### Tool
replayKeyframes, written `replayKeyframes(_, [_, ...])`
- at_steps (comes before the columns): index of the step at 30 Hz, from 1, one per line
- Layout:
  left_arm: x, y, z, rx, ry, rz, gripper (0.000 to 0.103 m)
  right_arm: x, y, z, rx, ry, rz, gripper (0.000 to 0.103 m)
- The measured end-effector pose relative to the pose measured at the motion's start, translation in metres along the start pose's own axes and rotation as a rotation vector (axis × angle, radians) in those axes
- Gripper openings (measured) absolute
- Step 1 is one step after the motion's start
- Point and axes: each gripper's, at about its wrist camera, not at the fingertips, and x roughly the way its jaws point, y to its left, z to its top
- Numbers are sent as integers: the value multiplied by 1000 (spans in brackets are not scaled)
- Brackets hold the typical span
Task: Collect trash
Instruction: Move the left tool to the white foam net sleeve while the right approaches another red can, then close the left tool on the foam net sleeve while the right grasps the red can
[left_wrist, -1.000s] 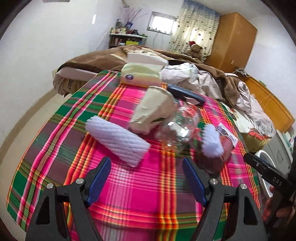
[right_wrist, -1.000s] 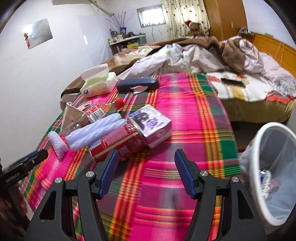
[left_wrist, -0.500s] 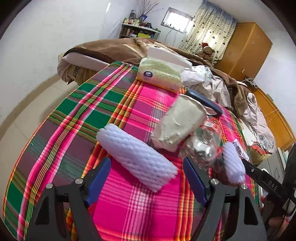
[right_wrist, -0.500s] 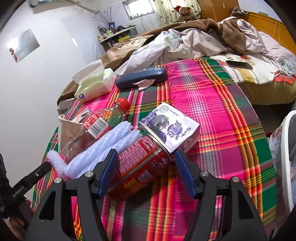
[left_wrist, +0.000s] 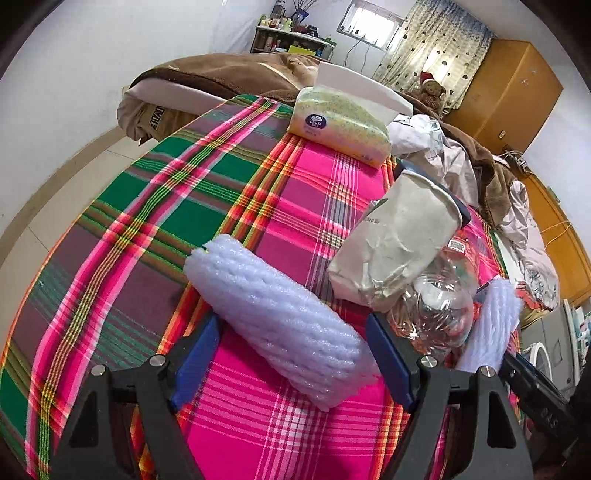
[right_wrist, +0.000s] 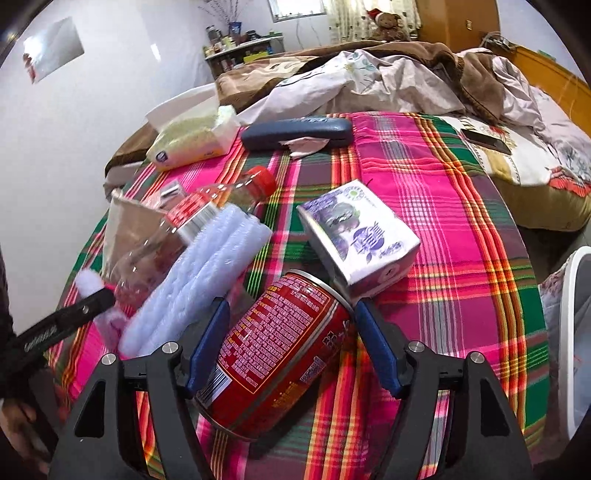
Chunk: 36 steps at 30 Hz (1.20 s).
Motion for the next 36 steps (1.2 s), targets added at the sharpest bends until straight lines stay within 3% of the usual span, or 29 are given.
replayKeyframes(4, [-2, -4, -4, 42, 24, 8, 82, 2, 8, -8, -48, 50, 16, 72])
replayKeyframes(14, [-19, 5, -18, 95, 32, 47, 82, -6, 8, -26, -144, 44, -61, 72])
replayKeyframes(19, [-24, 10, -13, 31, -20, -1, 82, -8, 2, -29, -141, 35, -65, 72])
replayKeyframes(27, [-6, 18, 1, -102, -33, 10, 81, -11, -4, -28, -124, 5, -54, 72])
replayKeyframes(29, [-4, 16, 3, -111, -38, 13, 79, -12, -5, -28, -117, -5, -47, 71])
replayKeyframes(33, [0, 6, 3, -75, -30, 57, 70, -14, -6, -30, -122, -18, -26, 58])
replayKeyframes(34, [0, 5, 2, -74, -28, 40, 61, -14, -6, -31, -123, -20, -27, 54])
replayKeyframes(36, [1, 4, 2, -68, -24, 38, 53, -14, -8, -32, -120, -25, -23, 54])
